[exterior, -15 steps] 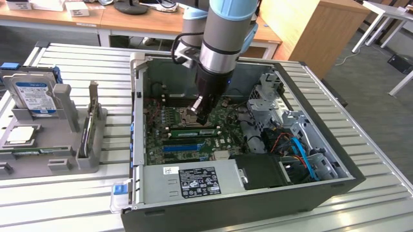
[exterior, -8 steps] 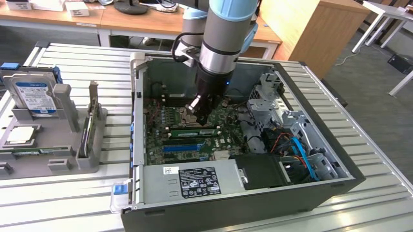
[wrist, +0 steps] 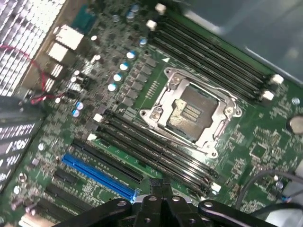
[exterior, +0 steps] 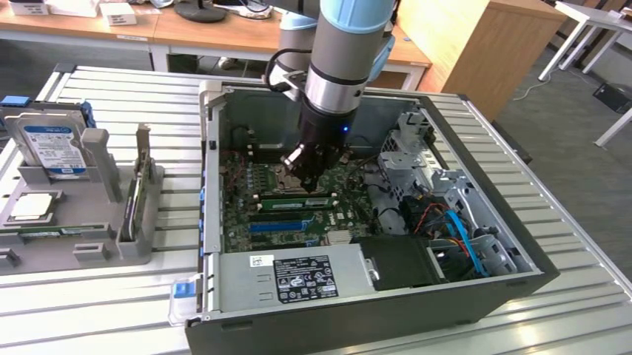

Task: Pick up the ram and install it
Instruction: 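Press down the ram until it locks into place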

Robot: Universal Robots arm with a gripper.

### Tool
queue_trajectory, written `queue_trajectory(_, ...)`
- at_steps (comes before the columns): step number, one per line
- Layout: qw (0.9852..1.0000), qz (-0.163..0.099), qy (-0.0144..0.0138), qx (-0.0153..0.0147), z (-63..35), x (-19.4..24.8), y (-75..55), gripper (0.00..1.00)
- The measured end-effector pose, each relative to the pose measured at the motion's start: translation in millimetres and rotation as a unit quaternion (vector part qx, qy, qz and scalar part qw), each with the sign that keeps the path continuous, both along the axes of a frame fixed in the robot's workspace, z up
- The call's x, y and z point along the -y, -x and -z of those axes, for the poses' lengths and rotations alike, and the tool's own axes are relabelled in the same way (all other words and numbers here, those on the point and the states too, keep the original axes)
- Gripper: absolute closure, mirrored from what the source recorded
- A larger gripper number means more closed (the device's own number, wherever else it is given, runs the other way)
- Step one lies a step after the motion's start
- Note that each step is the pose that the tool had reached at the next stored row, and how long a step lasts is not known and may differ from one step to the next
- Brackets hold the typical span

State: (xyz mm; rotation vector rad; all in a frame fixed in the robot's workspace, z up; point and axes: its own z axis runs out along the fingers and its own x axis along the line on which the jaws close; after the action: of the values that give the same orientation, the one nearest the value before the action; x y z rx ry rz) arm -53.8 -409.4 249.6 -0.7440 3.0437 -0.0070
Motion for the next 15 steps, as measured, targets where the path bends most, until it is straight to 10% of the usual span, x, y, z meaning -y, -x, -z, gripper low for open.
queue_trajectory(8, 0.9974, 0.072, 0.0000, 0.0000, 0.5, 0.0, 0.0, 0.89)
queue_trajectory(15, 0.9908, 0.136, 0.0000, 0.0000, 0.9, 0.0, 0.0, 0.89)
